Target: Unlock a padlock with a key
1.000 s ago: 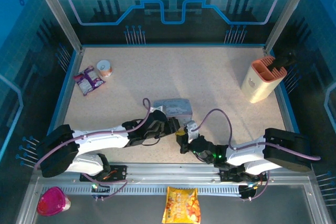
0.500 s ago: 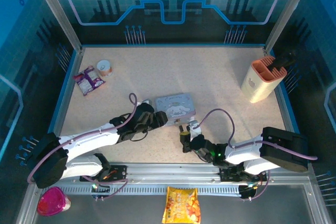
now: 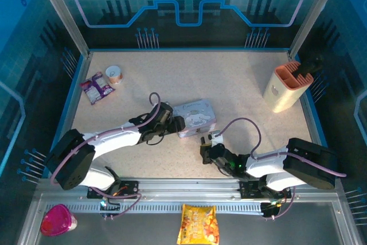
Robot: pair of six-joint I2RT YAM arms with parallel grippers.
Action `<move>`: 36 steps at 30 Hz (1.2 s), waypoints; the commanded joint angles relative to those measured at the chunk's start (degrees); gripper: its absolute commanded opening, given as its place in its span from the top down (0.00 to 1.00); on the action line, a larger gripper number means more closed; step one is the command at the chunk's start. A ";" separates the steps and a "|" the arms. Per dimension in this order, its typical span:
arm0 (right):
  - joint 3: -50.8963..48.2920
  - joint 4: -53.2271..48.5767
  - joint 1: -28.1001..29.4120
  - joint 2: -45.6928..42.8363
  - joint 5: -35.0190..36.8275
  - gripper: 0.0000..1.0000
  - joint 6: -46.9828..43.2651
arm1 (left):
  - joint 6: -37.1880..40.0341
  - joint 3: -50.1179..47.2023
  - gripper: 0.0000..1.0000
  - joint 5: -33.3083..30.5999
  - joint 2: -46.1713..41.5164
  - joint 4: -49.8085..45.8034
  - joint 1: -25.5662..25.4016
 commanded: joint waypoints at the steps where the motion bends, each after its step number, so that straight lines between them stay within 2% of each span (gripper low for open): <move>1: 0.16 -1.15 -1.44 -0.90 -1.80 0.82 2.69 | 1.09 0.53 0.34 0.79 2.68 0.36 0.38; 8: -1.00 -2.68 -4.26 -5.08 -5.02 0.65 -0.73 | -0.40 -1.22 0.35 -0.80 2.19 1.06 0.41; 11: -1.82 -5.57 -7.50 -8.96 -7.88 0.63 -2.26 | -0.43 -1.71 0.36 -1.31 1.46 0.89 0.35; 16: -2.45 -7.36 -13.68 -14.99 -16.56 0.58 -5.06 | -1.04 -2.16 0.36 -0.94 1.18 1.41 0.36; 19: -1.66 -9.01 -15.06 -16.11 -17.89 0.55 -5.55 | -1.49 -2.26 0.36 -0.52 1.55 2.07 0.40; 28: 0.72 -1.57 -17.20 -6.11 -25.56 0.54 -5.56 | -2.93 -2.68 0.40 1.55 1.81 3.55 0.29; 32: 1.64 1.20 -17.26 -1.60 -25.54 0.54 -5.10 | -3.34 -2.97 0.41 1.84 2.09 3.64 0.10; 36: 3.74 -1.60 -17.18 1.15 -22.85 0.52 -5.23 | -3.85 -3.57 0.41 1.84 1.87 4.01 0.01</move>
